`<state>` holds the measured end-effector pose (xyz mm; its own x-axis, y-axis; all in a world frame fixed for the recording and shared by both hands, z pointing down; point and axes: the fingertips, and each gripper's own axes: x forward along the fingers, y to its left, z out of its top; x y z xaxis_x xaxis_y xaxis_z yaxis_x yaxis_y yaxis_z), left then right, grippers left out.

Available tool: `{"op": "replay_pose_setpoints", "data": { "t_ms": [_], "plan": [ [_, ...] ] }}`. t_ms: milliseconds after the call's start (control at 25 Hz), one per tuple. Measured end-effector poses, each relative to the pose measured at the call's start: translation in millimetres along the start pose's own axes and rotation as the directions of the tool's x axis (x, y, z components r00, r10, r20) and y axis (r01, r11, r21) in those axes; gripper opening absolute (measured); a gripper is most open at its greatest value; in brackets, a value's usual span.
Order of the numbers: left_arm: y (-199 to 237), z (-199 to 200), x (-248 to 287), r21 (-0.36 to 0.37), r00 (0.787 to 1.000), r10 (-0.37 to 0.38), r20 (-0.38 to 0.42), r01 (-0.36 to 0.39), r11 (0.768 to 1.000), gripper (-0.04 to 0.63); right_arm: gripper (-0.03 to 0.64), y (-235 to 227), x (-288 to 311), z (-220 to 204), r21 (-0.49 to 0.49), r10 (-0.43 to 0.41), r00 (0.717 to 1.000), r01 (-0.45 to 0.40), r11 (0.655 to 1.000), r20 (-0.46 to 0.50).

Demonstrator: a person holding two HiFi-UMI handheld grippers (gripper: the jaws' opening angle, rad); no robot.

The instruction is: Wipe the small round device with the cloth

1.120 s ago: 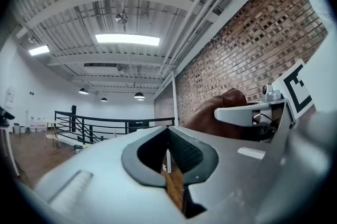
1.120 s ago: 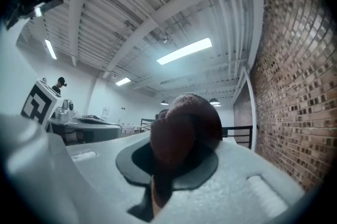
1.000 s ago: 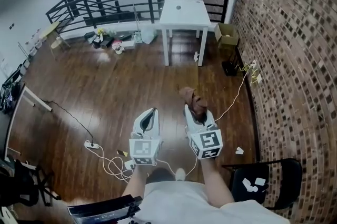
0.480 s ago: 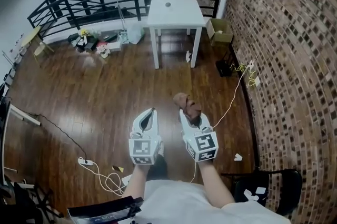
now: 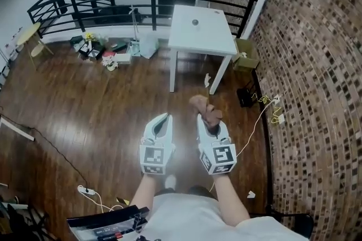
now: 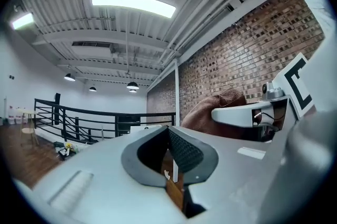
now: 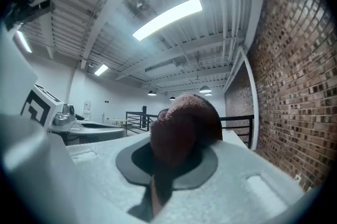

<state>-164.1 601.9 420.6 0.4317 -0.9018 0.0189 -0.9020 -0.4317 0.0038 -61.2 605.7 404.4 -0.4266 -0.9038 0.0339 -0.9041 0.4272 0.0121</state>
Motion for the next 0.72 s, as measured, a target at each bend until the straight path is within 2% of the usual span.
{"op": "replay_pose_setpoints", "data": {
  "t_ms": [200,440,720],
  "plan": [
    [31,-16,58,-0.033,0.999,0.012,-0.038,-0.013,0.999,0.009,0.022,-31,58,-18,0.002,-0.004,0.998,0.004,1.000,-0.057],
    [62,-21,148,-0.033,0.999,0.019,-0.040,-0.021,0.999,0.009,0.023,-89,140,-18,0.011,-0.009,0.999,0.009,1.000,-0.035],
    [76,-3,306,-0.004,0.999,0.033,-0.009,-0.033,0.999,0.009,0.023,-199,250,-4,0.017,0.015,1.000,-0.015,1.000,-0.003]
  ]
}}
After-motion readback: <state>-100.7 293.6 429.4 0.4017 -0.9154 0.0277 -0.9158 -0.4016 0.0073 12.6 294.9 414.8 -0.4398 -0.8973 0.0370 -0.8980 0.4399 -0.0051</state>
